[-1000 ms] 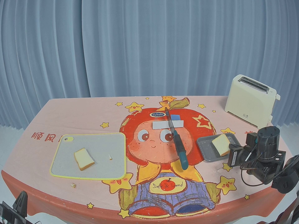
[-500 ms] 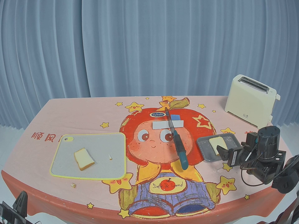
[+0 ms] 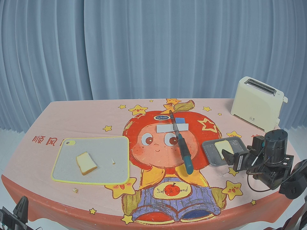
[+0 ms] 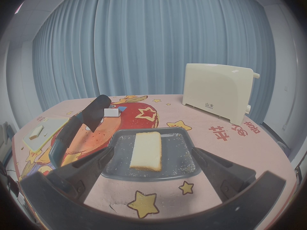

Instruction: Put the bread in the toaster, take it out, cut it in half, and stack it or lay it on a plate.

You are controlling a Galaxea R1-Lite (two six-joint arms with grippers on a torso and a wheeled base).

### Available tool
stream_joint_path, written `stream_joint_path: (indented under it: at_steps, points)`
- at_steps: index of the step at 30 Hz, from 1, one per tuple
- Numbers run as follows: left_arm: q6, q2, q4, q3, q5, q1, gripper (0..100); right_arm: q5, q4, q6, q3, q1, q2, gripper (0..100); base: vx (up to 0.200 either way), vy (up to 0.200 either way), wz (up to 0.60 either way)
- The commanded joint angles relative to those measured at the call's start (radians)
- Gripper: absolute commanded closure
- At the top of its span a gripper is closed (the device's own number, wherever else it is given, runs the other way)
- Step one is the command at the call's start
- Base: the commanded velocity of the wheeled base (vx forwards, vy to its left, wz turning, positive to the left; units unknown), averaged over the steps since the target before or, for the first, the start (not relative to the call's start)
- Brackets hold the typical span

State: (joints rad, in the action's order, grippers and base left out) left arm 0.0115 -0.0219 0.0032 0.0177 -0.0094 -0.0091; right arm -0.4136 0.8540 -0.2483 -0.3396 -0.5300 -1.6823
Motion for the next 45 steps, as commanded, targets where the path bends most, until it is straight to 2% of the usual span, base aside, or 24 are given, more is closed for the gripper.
stream_joint_path:
  at_steps: [1, 23, 30, 36, 42, 45]
  points:
    - [-0.001, 0.0, 0.0, -0.016, 0.0, 0.0, 100, -0.001, 0.0, 0.001, -0.001, -0.001, 0.004, 0, 0.0, 0.0, 0.0]
    - [0.002, 0.0, 0.0, -0.016, 0.0, 0.0, 100, -0.001, 0.002, 0.003, -0.004, 0.027, 0.02, 0, 0.0, 0.0, 0.0]
    - [-0.001, 0.0, 0.0, -0.016, 0.0, 0.0, 100, -0.007, 0.007, 0.017, -0.022, 0.038, 0.115, 0, 0.0, 0.0, 0.0]
    - [-0.001, -0.001, 0.0, -0.016, 0.0, 0.0, 100, -0.004, 0.008, 0.017, -0.015, 0.1, 0.154, 0, 0.0, 0.0, 0.0]
    - [-0.001, -0.001, 0.0, -0.016, 0.0, 0.0, 100, 0.004, 0.007, 0.018, 0.044, 0.176, 0.23, 0, 0.0, 0.0, 0.0]
    - [-0.001, -0.001, 0.0, -0.016, 0.0, 0.0, 100, 0.006, 0.007, 0.038, 0.065, 0.211, 0.271, 0, 0.0, 0.0, 0.0]
